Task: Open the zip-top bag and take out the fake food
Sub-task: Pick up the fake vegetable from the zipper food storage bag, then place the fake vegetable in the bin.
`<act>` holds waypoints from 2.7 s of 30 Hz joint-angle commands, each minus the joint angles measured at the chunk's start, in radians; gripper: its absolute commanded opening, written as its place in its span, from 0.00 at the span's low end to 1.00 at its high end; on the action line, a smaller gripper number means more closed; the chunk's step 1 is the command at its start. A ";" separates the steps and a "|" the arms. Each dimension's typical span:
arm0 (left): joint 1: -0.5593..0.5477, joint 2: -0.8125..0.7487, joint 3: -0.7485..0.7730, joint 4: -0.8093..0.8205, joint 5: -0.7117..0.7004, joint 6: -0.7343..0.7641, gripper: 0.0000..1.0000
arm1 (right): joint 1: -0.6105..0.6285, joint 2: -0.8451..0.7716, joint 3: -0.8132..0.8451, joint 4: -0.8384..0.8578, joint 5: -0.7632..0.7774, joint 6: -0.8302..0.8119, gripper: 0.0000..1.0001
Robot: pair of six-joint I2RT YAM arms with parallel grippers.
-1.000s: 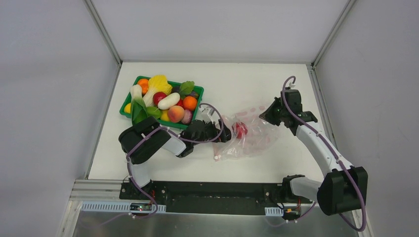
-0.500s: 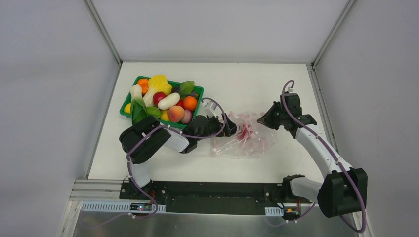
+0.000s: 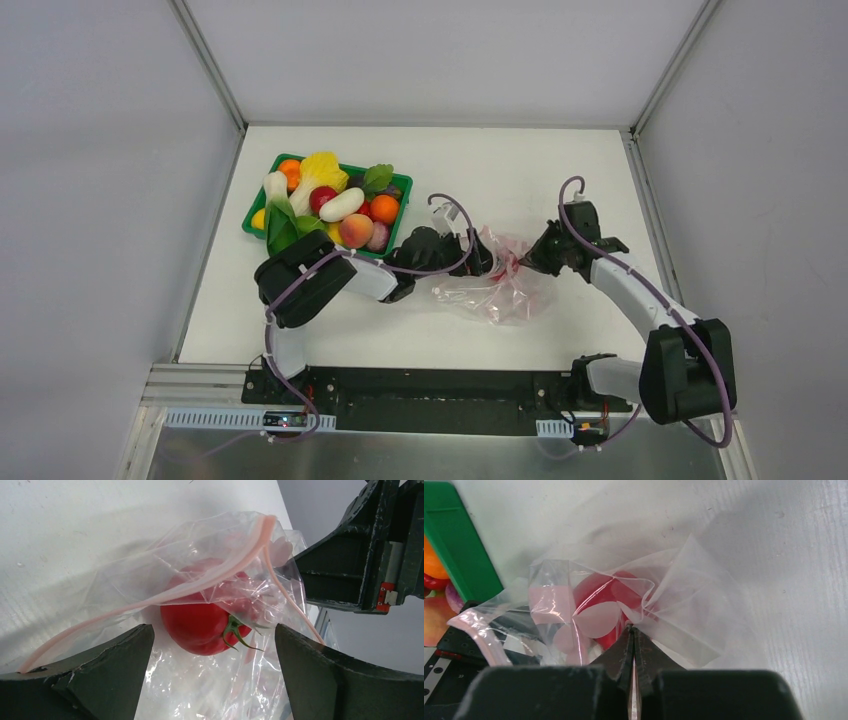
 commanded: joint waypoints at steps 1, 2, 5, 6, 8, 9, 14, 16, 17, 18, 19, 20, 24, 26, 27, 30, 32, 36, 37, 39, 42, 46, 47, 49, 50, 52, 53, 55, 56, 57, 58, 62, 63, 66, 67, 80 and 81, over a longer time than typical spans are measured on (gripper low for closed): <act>-0.011 0.028 0.060 -0.074 0.016 0.029 0.95 | 0.005 0.041 -0.017 0.034 0.024 -0.003 0.00; -0.012 0.036 0.070 -0.085 0.017 0.029 0.95 | 0.005 0.054 -0.021 0.040 0.022 -0.005 0.00; -0.016 0.057 0.097 -0.110 0.024 0.035 0.95 | 0.010 0.085 -0.033 0.064 0.017 -0.009 0.00; -0.019 0.064 0.107 -0.116 0.029 0.035 0.95 | 0.011 0.096 -0.036 0.072 0.015 -0.008 0.00; -0.023 0.081 0.129 -0.133 0.043 0.035 0.95 | 0.017 0.118 -0.038 0.083 0.013 -0.011 0.00; -0.025 0.090 0.139 -0.144 0.047 0.033 0.95 | 0.019 0.130 -0.038 0.087 0.012 -0.012 0.00; -0.035 0.104 0.165 -0.180 0.045 0.035 0.93 | 0.041 0.162 -0.034 0.098 0.011 -0.013 0.00; -0.035 0.098 0.168 -0.220 0.042 0.040 0.88 | 0.041 0.163 -0.034 0.096 0.021 -0.014 0.00; -0.036 0.087 0.163 -0.244 0.030 0.046 0.86 | 0.042 0.159 -0.034 0.092 0.032 -0.016 0.00; -0.035 0.070 0.153 -0.270 0.011 0.058 0.83 | 0.040 0.152 -0.035 0.088 0.046 -0.018 0.00; -0.035 0.051 0.140 -0.300 -0.010 0.075 0.80 | 0.040 0.145 -0.035 0.082 0.061 -0.021 0.00; -0.033 0.028 0.128 -0.325 -0.033 0.089 0.77 | 0.040 0.138 -0.033 0.077 0.075 -0.023 0.00; -0.025 -0.060 0.122 -0.462 -0.071 0.141 0.61 | 0.035 0.118 -0.025 0.047 0.132 -0.029 0.00; -0.021 -0.096 0.125 -0.519 -0.073 0.159 0.48 | 0.032 0.111 -0.021 0.036 0.158 -0.028 0.00; -0.018 -0.114 0.125 -0.543 -0.070 0.165 0.44 | 0.030 0.108 -0.019 0.031 0.161 -0.026 0.00; -0.010 -0.160 0.114 -0.601 -0.069 0.173 0.43 | 0.024 0.102 -0.012 0.013 0.224 -0.027 0.00; -0.007 -0.197 0.098 -0.629 -0.079 0.174 0.43 | 0.019 0.099 -0.008 0.000 0.249 -0.027 0.00; 0.004 -0.258 0.081 -0.706 -0.096 0.182 0.44 | 0.006 0.095 -0.009 -0.015 0.288 -0.030 0.00; 0.007 -0.272 0.084 -0.734 -0.096 0.189 0.44 | 0.004 0.095 -0.009 -0.021 0.299 -0.032 0.00; 0.010 -0.305 0.087 -0.788 -0.109 0.206 0.45 | -0.004 0.094 -0.009 -0.031 0.323 -0.032 0.00; 0.011 -0.357 0.101 -0.890 -0.121 0.256 0.47 | -0.019 0.092 -0.013 -0.039 0.344 -0.033 0.00; 0.010 -0.413 0.116 -1.015 -0.111 0.317 0.51 | -0.045 0.094 -0.013 -0.044 0.356 -0.036 0.00; 0.011 -0.421 0.114 -1.035 -0.105 0.328 0.53 | -0.051 0.097 -0.012 -0.044 0.357 -0.036 0.00; 0.012 -0.432 0.105 -1.060 -0.087 0.345 0.55 | -0.061 0.104 -0.008 -0.042 0.354 -0.044 0.00; 0.012 -0.434 0.099 -1.071 -0.079 0.348 0.56 | -0.064 0.109 -0.004 -0.041 0.353 -0.048 0.00; 0.014 -0.441 0.088 -1.085 -0.063 0.354 0.57 | -0.068 0.117 0.006 -0.041 0.349 -0.056 0.00; 0.014 -0.448 0.083 -1.089 -0.061 0.354 0.58 | -0.068 0.120 0.009 -0.039 0.345 -0.059 0.00; 0.015 -0.469 0.079 -1.106 -0.058 0.354 0.57 | -0.070 0.122 0.012 -0.037 0.343 -0.066 0.00; 0.016 -0.485 0.081 -1.118 -0.059 0.355 0.56 | -0.072 0.122 0.014 -0.037 0.344 -0.070 0.00; 0.018 -0.503 0.085 -1.130 -0.062 0.357 0.56 | -0.074 0.125 0.015 -0.038 0.349 -0.071 0.00; 0.022 -0.527 0.093 -1.148 -0.070 0.361 0.56 | -0.077 0.127 0.018 -0.042 0.357 -0.072 0.00; 0.052 -0.614 0.157 -1.275 -0.139 0.388 0.55 | -0.098 0.128 0.029 -0.068 0.397 -0.067 0.01; 0.069 -0.631 0.177 -1.310 -0.154 0.394 0.55 | -0.103 0.125 0.032 -0.073 0.404 -0.065 0.02; 0.141 -0.659 0.245 -1.422 -0.173 0.416 0.54 | -0.115 0.105 0.044 -0.092 0.426 -0.063 0.07; 0.176 -0.663 0.270 -1.462 -0.173 0.426 0.54 | -0.118 0.096 0.049 -0.097 0.435 -0.063 0.12; 0.475 -0.677 0.501 -1.687 -0.324 0.546 0.55 | -0.139 -0.140 0.169 -0.210 0.531 -0.080 0.73; 0.499 -0.676 0.509 -1.693 -0.328 0.547 0.55 | -0.141 -0.166 0.180 -0.221 0.538 -0.084 0.75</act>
